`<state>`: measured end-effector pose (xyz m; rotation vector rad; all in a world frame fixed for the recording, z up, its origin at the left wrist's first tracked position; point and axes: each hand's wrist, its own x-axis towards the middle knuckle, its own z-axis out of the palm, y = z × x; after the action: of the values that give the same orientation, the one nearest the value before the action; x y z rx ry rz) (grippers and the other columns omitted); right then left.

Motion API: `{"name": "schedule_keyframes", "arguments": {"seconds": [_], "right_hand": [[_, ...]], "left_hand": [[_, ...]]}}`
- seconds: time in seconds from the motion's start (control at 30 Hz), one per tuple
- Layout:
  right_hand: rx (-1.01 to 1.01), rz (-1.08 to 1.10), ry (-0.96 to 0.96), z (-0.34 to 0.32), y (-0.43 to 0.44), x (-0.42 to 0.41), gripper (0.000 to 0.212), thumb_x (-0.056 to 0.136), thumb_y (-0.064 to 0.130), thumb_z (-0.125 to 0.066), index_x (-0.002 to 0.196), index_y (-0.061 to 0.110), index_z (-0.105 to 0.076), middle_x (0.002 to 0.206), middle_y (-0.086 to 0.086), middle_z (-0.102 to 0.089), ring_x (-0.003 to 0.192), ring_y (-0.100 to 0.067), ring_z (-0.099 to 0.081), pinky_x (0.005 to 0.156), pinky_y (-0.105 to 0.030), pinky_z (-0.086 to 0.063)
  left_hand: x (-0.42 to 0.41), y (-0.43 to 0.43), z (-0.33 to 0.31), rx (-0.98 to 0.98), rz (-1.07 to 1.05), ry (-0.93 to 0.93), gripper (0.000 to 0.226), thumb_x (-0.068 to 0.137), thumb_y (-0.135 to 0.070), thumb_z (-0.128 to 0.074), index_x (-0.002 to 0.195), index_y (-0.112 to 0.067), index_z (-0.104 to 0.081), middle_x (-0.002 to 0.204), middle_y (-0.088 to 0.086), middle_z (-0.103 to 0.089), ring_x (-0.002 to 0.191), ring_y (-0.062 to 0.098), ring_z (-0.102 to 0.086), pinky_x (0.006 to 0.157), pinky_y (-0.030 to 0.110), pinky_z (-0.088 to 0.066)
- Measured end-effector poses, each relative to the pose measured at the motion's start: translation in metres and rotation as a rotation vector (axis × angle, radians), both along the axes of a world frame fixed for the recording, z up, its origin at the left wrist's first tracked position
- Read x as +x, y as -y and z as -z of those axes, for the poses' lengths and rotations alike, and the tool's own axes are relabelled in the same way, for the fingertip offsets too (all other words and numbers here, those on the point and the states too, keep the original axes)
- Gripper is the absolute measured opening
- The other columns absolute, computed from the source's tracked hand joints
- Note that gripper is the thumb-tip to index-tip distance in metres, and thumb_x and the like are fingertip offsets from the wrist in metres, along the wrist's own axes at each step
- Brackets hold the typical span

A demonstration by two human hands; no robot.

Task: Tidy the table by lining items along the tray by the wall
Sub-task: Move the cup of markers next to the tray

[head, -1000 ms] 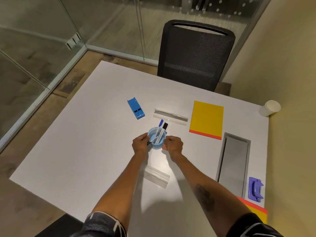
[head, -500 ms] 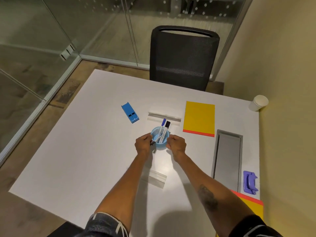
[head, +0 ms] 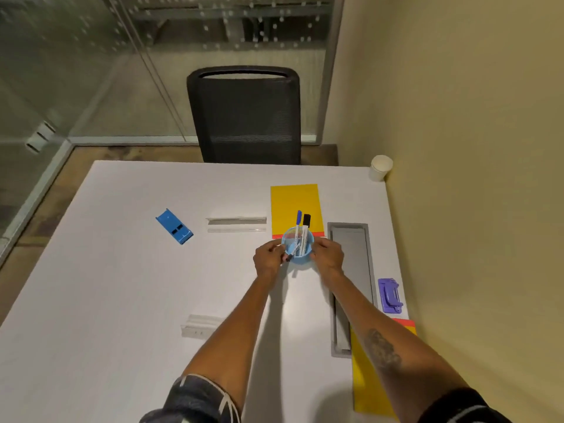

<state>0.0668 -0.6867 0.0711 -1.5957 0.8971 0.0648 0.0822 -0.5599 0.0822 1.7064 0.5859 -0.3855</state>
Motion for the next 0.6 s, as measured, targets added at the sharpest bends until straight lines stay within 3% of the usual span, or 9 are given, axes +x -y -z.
{"name": "schedule_keyframes", "arguments": {"seconds": [0.07, 0.13, 0.2, 0.3, 0.4, 0.53, 0.6], "right_hand": [[-0.035, 0.037, -0.014, 0.001, 0.022, -0.005, 0.025, 0.09, 0.004, -0.056, 0.103, 0.008, -0.078, 0.087, -0.006, -0.068, 0.079, -0.016, -0.058, 0.054, -0.019, -0.045], [-0.054, 0.08, -0.022, 0.002, 0.043, -0.01, 0.027, 0.091, 0.003, -0.055, 0.107, 0.003, -0.076, 0.091, -0.01, -0.07, 0.081, -0.018, -0.06, 0.065, -0.034, -0.054], [-0.075, 0.101, -0.036, 0.005, 0.062, -0.017, 0.028, 0.092, 0.004, -0.053, 0.108, 0.004, -0.075, 0.098, -0.011, -0.071, 0.084, -0.019, -0.062, 0.074, -0.04, -0.057], [-0.1, 0.156, -0.021, 0.006, 0.087, -0.027, 0.028, 0.092, 0.003, -0.052, 0.107, 0.005, -0.076, 0.097, -0.01, -0.071, 0.083, -0.018, -0.059, 0.066, -0.032, -0.051], [-0.103, 0.237, -0.023, 0.008, 0.109, -0.034, 0.03, 0.091, -0.001, -0.05, 0.107, 0.002, -0.075, 0.097, -0.011, -0.071, 0.083, -0.018, -0.058, 0.068, -0.031, -0.048], [-0.131, 0.281, -0.047, 0.014, 0.134, -0.045, 0.028, 0.091, -0.002, -0.047, 0.101, -0.002, -0.074, 0.089, -0.012, -0.066, 0.081, -0.02, -0.053, 0.066, -0.029, -0.043], [-0.141, 0.308, -0.053, 0.016, 0.145, -0.051, 0.029, 0.091, -0.003, -0.047, 0.102, -0.003, -0.073, 0.09, -0.013, -0.067, 0.081, -0.02, -0.053, 0.067, -0.035, -0.048]], "left_hand": [[-0.001, 0.023, -0.001, 0.005, 0.046, 0.008, 0.027, 0.09, -0.003, -0.062, 0.115, -0.002, -0.074, 0.104, 0.023, -0.073, 0.084, 0.029, -0.064, 0.094, 0.052, -0.056], [-0.003, 0.045, 0.0, 0.017, 0.087, 0.018, 0.029, 0.09, -0.004, -0.063, 0.117, -0.004, -0.074, 0.109, 0.022, -0.074, 0.09, 0.033, -0.067, 0.094, 0.05, -0.056], [-0.005, 0.066, 0.0, 0.032, 0.135, 0.025, 0.029, 0.09, -0.006, -0.062, 0.116, -0.005, -0.074, 0.109, 0.019, -0.074, 0.096, 0.036, -0.069, 0.094, 0.049, -0.056], [-0.007, 0.095, 0.002, 0.045, 0.207, 0.027, 0.029, 0.092, -0.007, -0.061, 0.119, -0.005, -0.073, 0.112, 0.017, -0.074, 0.098, 0.032, -0.07, 0.095, 0.047, -0.057], [-0.01, 0.12, 0.004, 0.035, 0.256, 0.014, 0.031, 0.093, -0.006, -0.06, 0.122, -0.004, -0.071, 0.116, 0.017, -0.073, 0.104, 0.033, -0.07, 0.096, 0.044, -0.057], [-0.017, 0.147, 0.009, 0.063, 0.352, 0.029, 0.031, 0.092, -0.004, -0.059, 0.119, -0.006, -0.072, 0.11, 0.014, -0.075, 0.089, 0.022, -0.068, 0.089, 0.036, -0.06], [-0.019, 0.159, 0.012, 0.069, 0.413, 0.043, 0.031, 0.092, -0.004, -0.058, 0.119, -0.007, -0.072, 0.109, 0.013, -0.075, 0.088, 0.02, -0.065, 0.085, 0.033, -0.059]]}}
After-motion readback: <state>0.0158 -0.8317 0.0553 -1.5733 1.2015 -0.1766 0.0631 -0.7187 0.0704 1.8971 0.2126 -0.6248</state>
